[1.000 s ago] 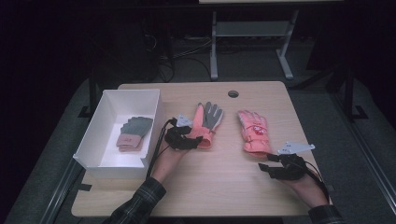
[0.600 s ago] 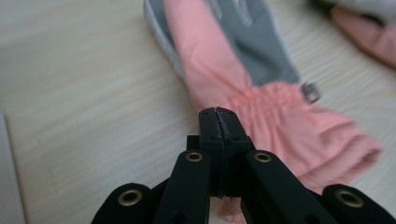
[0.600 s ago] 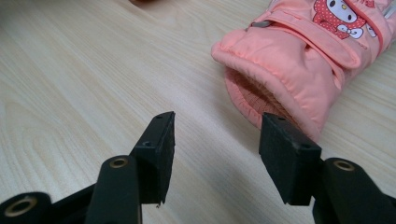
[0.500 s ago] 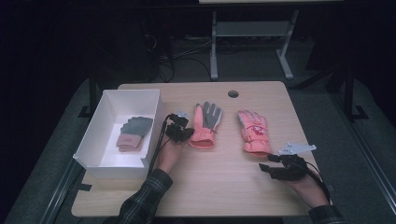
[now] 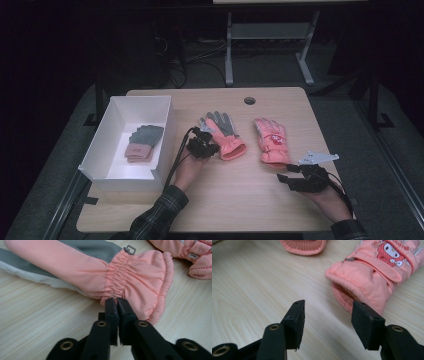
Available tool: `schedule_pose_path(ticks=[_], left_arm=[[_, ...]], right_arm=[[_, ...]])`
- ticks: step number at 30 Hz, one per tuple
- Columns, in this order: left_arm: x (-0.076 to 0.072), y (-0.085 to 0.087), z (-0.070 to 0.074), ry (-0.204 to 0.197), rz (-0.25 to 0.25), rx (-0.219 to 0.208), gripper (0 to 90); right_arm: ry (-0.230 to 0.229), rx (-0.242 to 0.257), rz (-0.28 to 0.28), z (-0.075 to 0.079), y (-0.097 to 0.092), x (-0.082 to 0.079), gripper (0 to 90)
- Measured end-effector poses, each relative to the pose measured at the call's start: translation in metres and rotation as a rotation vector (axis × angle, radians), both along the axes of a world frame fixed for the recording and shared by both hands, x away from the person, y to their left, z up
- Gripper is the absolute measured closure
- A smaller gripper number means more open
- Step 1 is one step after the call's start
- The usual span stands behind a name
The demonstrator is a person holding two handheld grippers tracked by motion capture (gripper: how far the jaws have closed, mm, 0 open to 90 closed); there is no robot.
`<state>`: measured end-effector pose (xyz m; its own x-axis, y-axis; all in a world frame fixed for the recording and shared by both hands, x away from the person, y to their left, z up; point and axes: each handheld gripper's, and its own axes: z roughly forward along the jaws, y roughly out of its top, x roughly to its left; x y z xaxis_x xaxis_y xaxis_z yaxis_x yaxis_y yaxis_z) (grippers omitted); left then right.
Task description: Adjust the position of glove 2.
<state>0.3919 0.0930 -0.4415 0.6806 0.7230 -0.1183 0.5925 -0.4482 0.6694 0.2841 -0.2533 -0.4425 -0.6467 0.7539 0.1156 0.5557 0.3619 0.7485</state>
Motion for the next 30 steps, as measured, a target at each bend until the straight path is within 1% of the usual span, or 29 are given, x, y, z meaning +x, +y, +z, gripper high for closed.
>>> schedule_pose_path(ticks=[1, 3, 4, 6, 8, 10, 13, 15, 16, 17, 20, 22, 23, 24, 25, 26, 29, 30], left_arm=[[-0.003, 0.001, 0.001, 0.003, -0.008, 0.001, 81.8], [-0.01, 0.002, 0.002, -0.013, -0.027, 0.026, 75.7], [-0.014, 0.003, 0.001, -0.017, -0.033, 0.037, 71.3], [-0.021, 0.005, 0.0, -0.016, -0.05, 0.036, 62.1], [-0.03, 0.007, -0.002, -0.006, -0.082, 0.042, 56.3], [-0.04, 0.007, -0.004, -0.002, -0.112, 0.049, 46.4], [-0.052, 0.01, -0.008, -0.001, -0.186, 0.061, 35.9], [-0.062, 0.01, -0.011, 0.0, -0.2, 0.034, 29.9], [-0.065, 0.011, -0.012, 0.002, -0.222, 0.045, 27.5], [-0.069, 0.012, -0.013, -0.002, -0.236, 0.041, 25.5], [-0.078, 0.016, -0.016, -0.005, -0.268, 0.058, 22.7], [-0.083, 0.02, -0.017, -0.017, -0.275, 0.066, 21.8], [-0.085, 0.022, -0.017, -0.028, -0.284, 0.08, 21.2], [-0.087, 0.023, -0.018, -0.03, -0.283, 0.076, 20.6], [-0.088, 0.024, -0.019, -0.041, -0.282, 0.073, 19.6], [-0.089, 0.026, -0.02, -0.039, -0.28, 0.074, 19.3], [-0.092, 0.024, -0.024, -0.032, -0.275, 0.069, 17.8], [-0.092, 0.024, -0.025, -0.035, -0.278, 0.075, 17.3]], right_arm=[[-0.002, 0.006, -0.003, 0.001, 0.001, 0.001, 44.5], [0.001, 0.016, -0.004, 0.004, 0.004, 0.004, 44.9], [-0.006, 0.021, -0.003, 0.005, 0.007, 0.007, 45.1], [-0.007, 0.031, -0.001, 0.008, 0.013, 0.011, 46.3], [-0.008, 0.044, -0.004, 0.012, 0.021, 0.016, 47.7], [-0.015, 0.05, -0.002, 0.016, 0.032, 0.024, 49.4], [-0.016, 0.054, -0.002, 0.021, 0.046, 0.035, 51.5], [-0.013, 0.065, -0.003, 0.023, 0.055, 0.044, 53.5], [-0.018, 0.064, -0.004, 0.024, 0.06, 0.049, 54.2], [-0.021, 0.071, -0.002, 0.024, 0.066, 0.054, 55.7], [-0.02, 0.076, 0.003, 0.024, 0.084, 0.069, 57.0], [-0.024, 0.085, -0.003, 0.024, 0.095, 0.079, 57.8], [-0.024, 0.087, -0.004, 0.025, 0.101, 0.084, 58.0], [-0.03, 0.089, -0.008, 0.025, 0.106, 0.09, 58.1], [-0.029, 0.096, -0.013, 0.024, 0.112, 0.095, 58.1], [-0.02, 0.1, -0.016, 0.024, 0.117, 0.101, 58.1], [-0.011, 0.098, -0.019, 0.018, 0.133, 0.115, 57.9], [0.013, 0.089, -0.019, 0.015, 0.138, 0.118, 57.8]])
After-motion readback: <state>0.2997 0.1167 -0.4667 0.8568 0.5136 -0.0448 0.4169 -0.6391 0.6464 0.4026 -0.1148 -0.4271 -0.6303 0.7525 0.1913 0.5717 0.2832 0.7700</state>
